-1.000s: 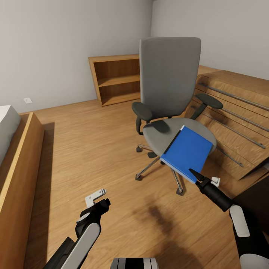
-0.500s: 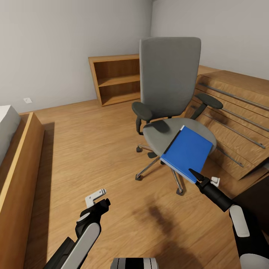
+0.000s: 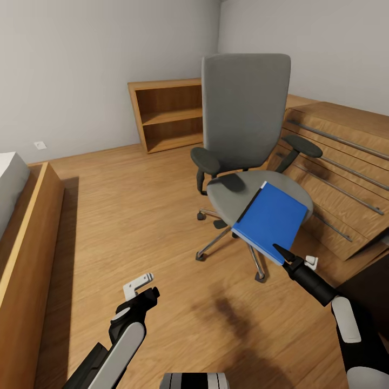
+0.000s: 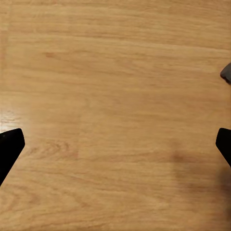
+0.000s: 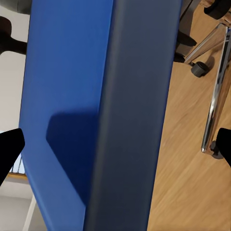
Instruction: In the bedroom, organize the workspace by keeping the computer under the desk, ensuring the monitor is on the desk, placing the keyboard on the desk next to the monitor, placing the mouse on the desk next to the keyboard, moving the folder from the swivel chair onto the desk next to the mouse, stacking the notebook on top of the folder with the pen on top of the notebook, and positioning the swivel chair next to the desk.
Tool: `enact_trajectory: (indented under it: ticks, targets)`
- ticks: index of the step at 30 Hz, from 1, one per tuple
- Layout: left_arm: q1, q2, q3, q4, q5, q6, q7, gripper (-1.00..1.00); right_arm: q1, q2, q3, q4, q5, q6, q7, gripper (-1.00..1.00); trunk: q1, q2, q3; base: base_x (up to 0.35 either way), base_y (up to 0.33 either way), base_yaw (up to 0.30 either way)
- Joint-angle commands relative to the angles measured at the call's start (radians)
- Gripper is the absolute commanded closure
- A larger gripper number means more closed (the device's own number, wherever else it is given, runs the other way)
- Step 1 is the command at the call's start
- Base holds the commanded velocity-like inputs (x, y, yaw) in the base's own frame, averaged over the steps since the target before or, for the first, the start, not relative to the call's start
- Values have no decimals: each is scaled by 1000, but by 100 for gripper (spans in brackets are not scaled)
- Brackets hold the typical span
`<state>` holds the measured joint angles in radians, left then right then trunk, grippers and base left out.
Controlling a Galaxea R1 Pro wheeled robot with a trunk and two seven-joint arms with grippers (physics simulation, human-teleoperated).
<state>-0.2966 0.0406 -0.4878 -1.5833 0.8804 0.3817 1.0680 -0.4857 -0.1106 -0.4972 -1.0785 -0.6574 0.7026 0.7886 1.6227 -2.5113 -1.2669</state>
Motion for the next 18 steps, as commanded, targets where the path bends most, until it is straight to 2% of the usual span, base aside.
enact_trajectory:
  ticks: [1,2,18]
  targets:
    - [-1,1,-2,-1,3,6,6,-100,-1,0,-1,0,-3,6,1,-100,0,0,-1,0,0,0]
    - [-1,1,-2,-1,3,6,7,-100,-1,0,-1,0,-3,6,1,100,0,0,-1,0,0,0]
    - [-1,1,-2,-1,3,6,7,-100,-1,0,-1,0,-2,6,1,100,0,0,-1,0,0,0]
